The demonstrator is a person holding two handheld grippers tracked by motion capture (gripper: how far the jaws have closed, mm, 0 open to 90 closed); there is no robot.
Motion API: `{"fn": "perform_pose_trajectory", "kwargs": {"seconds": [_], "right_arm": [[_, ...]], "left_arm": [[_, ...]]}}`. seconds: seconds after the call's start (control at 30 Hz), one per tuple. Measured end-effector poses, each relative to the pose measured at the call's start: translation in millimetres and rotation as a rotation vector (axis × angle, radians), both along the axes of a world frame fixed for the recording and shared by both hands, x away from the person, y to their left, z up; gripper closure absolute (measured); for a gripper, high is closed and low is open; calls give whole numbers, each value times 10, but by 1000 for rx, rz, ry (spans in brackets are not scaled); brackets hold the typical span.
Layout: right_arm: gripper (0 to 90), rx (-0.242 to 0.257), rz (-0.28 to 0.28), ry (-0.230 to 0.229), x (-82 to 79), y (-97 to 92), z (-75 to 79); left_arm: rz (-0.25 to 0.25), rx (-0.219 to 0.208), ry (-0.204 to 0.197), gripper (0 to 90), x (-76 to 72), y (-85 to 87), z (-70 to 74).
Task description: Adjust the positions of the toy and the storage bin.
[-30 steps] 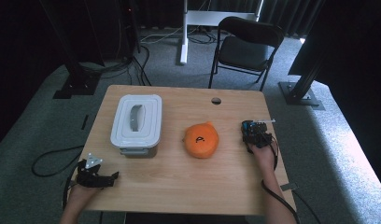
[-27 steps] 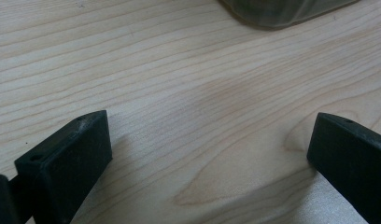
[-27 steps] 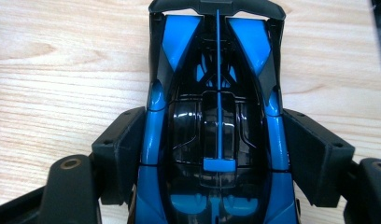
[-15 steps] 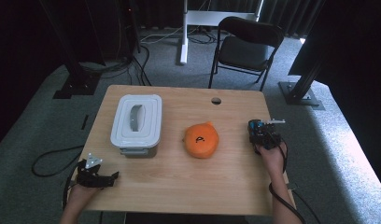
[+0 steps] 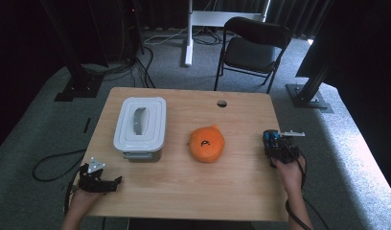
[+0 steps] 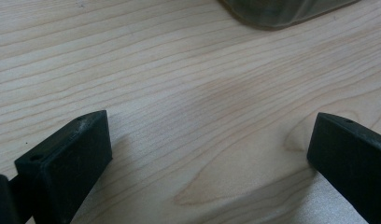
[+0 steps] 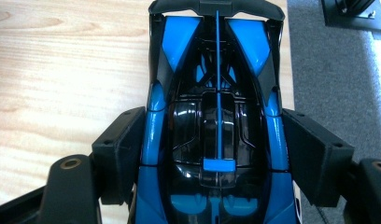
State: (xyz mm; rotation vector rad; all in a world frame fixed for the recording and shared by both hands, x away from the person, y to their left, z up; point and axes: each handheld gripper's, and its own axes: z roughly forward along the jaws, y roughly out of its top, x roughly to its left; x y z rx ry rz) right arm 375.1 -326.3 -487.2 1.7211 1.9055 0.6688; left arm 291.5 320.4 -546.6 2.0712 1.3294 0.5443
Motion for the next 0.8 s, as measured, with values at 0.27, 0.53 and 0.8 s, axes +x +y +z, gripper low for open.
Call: {"fn": "perform_pose_trajectory", "kwargs": {"seconds": [0.27,0.53,0.8], "right_arm": [[264,-12,3,15,-288,-71,-46],[264,-15,0,34,-435,-76,-159],[264,-7,3,49,-450,-20,-279]], "left_arm": [[0,0,0,3,0,0,0],[0,0,0,3,0,0,0],[0,0,0,3,0,0,0]]}}
